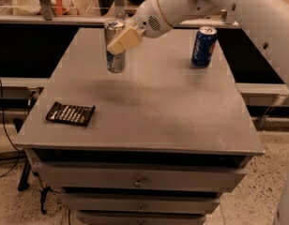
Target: Move redbull can near rxbar chocolate
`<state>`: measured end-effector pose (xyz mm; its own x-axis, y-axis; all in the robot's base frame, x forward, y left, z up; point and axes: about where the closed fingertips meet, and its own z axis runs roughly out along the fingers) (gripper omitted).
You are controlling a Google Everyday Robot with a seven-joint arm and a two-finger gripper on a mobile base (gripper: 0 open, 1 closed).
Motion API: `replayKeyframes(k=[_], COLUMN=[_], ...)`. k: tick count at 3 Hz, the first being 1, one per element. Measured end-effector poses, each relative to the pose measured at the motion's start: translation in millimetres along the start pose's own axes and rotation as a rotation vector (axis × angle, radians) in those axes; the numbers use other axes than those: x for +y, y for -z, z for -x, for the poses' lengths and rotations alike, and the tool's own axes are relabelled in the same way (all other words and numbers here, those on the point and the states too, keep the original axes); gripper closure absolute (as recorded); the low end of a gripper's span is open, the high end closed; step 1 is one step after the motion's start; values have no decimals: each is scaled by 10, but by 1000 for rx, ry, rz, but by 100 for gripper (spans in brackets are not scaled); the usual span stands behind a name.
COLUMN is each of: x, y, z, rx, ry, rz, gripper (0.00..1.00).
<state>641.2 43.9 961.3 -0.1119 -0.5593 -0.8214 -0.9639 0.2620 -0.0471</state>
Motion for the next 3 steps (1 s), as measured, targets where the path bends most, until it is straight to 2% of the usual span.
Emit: replayKeyframes(k=[1,2,3], x=[54,186,413], y=[-18,-23,7], z=[16,-35,-147], rx=[-3,46,94], ry=[1,20,25], rz=[20,25,25], gripper=[100,100,100])
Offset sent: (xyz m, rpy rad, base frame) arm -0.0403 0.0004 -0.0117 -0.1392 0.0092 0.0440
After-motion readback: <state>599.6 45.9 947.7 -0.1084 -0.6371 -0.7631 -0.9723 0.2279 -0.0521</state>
